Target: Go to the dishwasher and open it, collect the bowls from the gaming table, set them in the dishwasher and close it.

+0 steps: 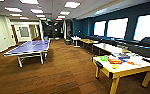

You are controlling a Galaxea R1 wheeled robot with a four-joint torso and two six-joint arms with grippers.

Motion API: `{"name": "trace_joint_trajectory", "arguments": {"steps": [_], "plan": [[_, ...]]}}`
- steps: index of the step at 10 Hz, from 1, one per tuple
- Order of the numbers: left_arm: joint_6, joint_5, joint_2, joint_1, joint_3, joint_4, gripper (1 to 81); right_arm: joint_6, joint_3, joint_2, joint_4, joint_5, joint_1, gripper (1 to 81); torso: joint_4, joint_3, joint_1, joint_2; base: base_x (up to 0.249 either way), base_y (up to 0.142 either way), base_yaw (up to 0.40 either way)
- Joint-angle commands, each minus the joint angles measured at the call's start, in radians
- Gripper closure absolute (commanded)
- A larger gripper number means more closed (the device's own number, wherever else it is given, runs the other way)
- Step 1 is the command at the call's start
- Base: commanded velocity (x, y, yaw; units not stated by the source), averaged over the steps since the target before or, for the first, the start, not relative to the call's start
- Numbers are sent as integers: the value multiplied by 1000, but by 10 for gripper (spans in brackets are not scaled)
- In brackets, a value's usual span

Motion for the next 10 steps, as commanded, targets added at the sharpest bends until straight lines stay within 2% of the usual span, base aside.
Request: {"name": "trace_joint_trajectory", "arguments": {"steps": [1, 10], "plan": [[3, 37, -5, -58, -6, 1, 10, 1, 4, 2, -4, -47, 56, 10, 0, 0, 0, 0, 154, 0, 0], [3, 39, -8, -58, -6, 5, 10, 1, 3, 2, -3, -47, 55, 10, 0, 0, 0, 0, 11, 0, 0]]}}
